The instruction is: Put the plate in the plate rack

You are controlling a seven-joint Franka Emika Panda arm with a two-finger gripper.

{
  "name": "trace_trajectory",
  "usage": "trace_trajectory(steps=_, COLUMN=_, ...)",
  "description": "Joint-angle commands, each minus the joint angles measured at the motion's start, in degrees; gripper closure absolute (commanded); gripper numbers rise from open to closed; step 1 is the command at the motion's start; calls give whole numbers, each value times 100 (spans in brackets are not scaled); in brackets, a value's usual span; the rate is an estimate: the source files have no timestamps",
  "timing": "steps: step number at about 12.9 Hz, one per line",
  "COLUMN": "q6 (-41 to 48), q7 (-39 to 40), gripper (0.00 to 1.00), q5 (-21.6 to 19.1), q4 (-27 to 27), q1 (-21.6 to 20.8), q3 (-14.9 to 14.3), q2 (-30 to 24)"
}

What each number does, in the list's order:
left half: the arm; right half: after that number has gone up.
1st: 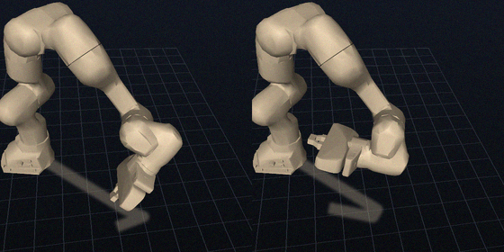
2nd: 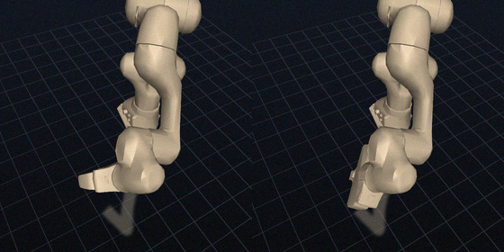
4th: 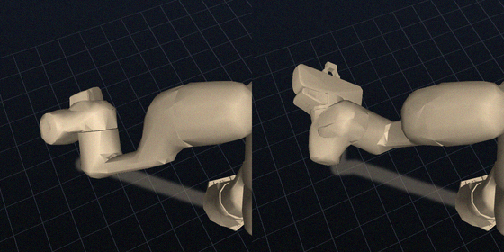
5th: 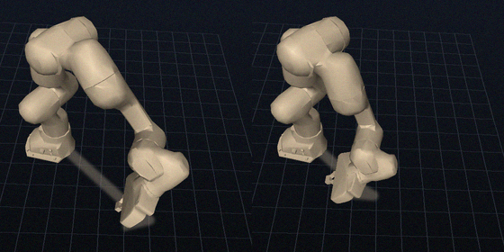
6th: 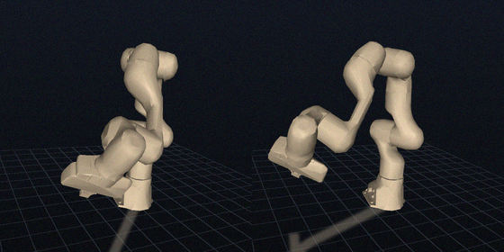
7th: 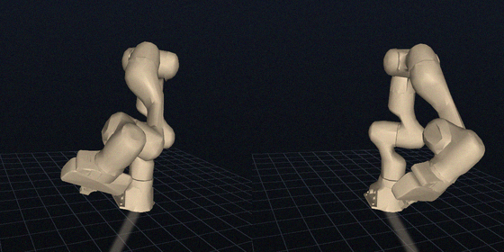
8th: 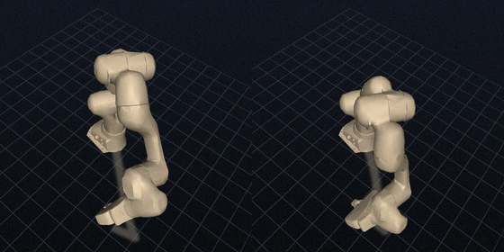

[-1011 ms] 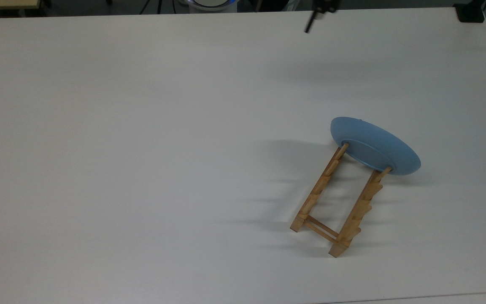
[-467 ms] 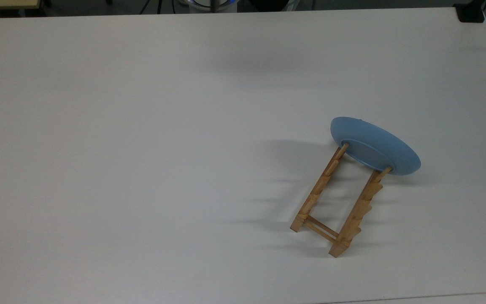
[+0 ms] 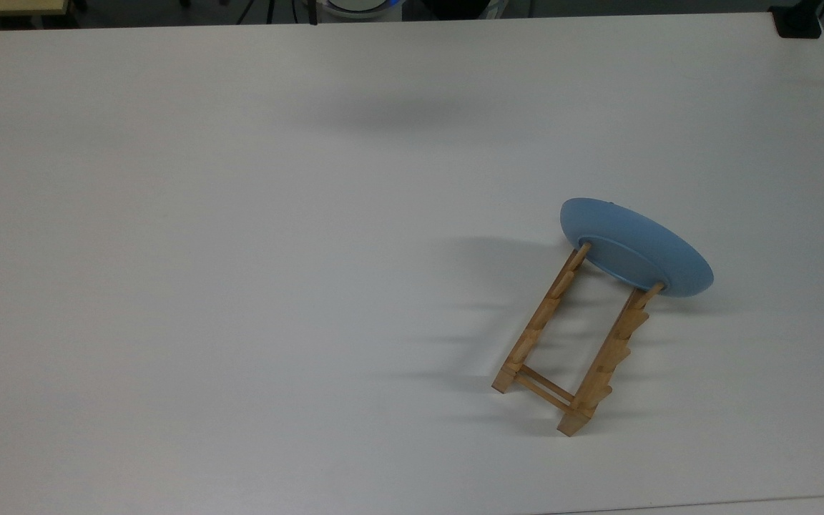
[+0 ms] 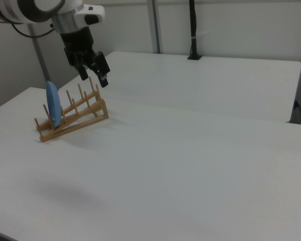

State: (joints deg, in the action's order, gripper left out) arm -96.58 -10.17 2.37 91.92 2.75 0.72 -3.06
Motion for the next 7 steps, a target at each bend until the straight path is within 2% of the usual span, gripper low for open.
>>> trace_trajectory(steps=1, q6=-168, q7=830, gripper=0, q5=-140, q4=72, q1=41, q3=-28, q2=24)
trace_trajectory(steps=3, q6=-168, q7=1366, gripper=0, q5=-140, q4=72, q1=50, q3=-37, q2=60)
trace_trajectory(steps=7, q6=-168, q7=1368, gripper=0, q5=-377, q4=45, q1=32, q3=-187, q2=60)
